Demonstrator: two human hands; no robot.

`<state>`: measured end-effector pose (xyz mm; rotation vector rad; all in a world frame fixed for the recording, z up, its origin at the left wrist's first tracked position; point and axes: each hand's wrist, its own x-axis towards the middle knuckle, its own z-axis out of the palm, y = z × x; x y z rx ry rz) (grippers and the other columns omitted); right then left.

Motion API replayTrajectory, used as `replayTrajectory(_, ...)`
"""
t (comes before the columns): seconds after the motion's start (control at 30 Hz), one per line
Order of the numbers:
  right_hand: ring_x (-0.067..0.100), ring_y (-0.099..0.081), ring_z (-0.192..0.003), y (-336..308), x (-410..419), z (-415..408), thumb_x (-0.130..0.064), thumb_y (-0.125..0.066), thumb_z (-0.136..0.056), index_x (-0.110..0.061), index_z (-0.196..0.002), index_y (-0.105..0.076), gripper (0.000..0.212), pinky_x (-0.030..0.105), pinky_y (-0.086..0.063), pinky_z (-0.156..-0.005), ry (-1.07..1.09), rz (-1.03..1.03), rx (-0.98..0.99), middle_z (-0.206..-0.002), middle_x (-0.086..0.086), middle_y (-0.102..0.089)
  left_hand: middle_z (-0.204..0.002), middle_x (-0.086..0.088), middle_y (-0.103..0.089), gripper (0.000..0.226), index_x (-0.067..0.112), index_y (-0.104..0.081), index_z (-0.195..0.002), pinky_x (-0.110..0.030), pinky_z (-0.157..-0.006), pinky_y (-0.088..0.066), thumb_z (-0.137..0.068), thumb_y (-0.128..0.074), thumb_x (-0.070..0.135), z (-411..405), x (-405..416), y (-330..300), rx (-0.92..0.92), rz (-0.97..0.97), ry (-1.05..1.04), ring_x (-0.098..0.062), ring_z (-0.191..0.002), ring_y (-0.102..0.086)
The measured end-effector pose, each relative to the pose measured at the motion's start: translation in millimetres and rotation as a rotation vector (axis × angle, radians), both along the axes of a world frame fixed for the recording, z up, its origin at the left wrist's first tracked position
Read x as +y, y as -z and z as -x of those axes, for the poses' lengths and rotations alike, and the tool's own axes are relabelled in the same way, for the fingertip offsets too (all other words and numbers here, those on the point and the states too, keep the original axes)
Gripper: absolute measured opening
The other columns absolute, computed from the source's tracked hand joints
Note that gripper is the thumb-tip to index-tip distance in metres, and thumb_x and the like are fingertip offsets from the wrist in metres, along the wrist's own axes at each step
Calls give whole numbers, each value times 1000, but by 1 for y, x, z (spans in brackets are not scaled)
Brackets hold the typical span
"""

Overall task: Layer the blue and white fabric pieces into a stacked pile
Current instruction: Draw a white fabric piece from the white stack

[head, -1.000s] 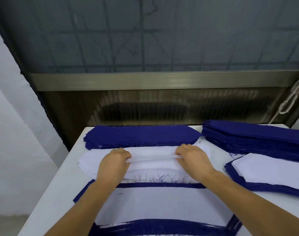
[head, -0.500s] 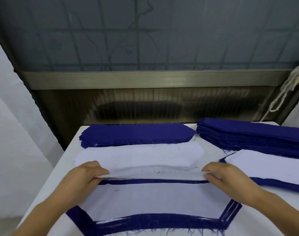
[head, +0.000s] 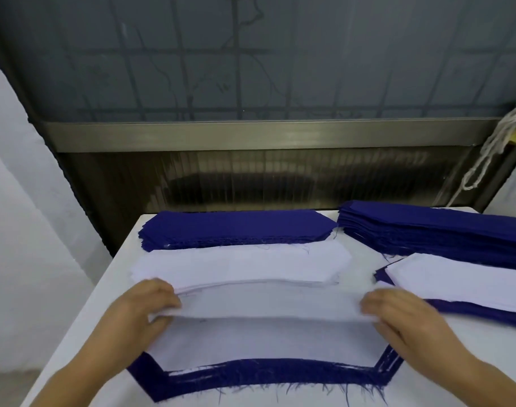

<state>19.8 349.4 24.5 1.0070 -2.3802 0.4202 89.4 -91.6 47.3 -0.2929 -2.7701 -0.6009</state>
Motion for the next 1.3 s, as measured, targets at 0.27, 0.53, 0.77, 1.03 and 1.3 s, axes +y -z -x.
replayTrajectory(0.27, 8, -59, -100, 34, 12, -12, -36, -30, -104, -18, -92, -76, 51, 23, -48, -85, -56, -59, -110, -107, -7, -69, -87, 13, -66, 24, 24, -76, -78, -17, -69, -46, -76, -52, 28, -16, 7, 25, 2, 144, 189, 2, -78, -54)
replayTrajectory(0.53, -3, -55, -96, 9, -3, -16, -45, -51, -95, -27, -96, -72, 28, 14, -43, -84, -75, -47, -312, -104, -21, -61, -92, 27, -59, 28, 35, -69, -87, -12, -76, -42, -86, -52, 57, -16, 10, 17, -116, 86, 160, 6, -86, -54)
replayTrajectory(0.77, 0, -51, -86, 14, -54, -1, -37, -51, -97, -29, -109, -60, 18, 17, -44, -78, -23, -127, -499, -99, -20, -52, -94, 24, -51, 6, 33, -62, -94, -13, -80, -42, -93, -56, 34, 13, 52, 35, -188, 60, 217, 8, -90, -45)
replayTrajectory(1.03, 4, -53, -71, 6, -9, 16, -29, -60, -86, -36, -85, -55, 8, 16, -44, -61, 125, -253, -583, -79, -19, -54, -86, 24, -56, 22, 37, -59, -78, -18, -74, -46, -79, -68, 17, 9, 1, 26, -288, 60, 153, 2, -84, -54)
replayTrajectory(1.3, 3, -56, -86, -15, -67, 114, -27, -57, -96, -31, -104, -57, 10, 14, -47, -74, 171, -15, -522, -96, -19, -52, -100, 25, -47, 12, 35, -63, -103, -3, -75, -35, -92, -60, 31, 112, 47, 14, -120, 82, -56, 0, -88, -51)
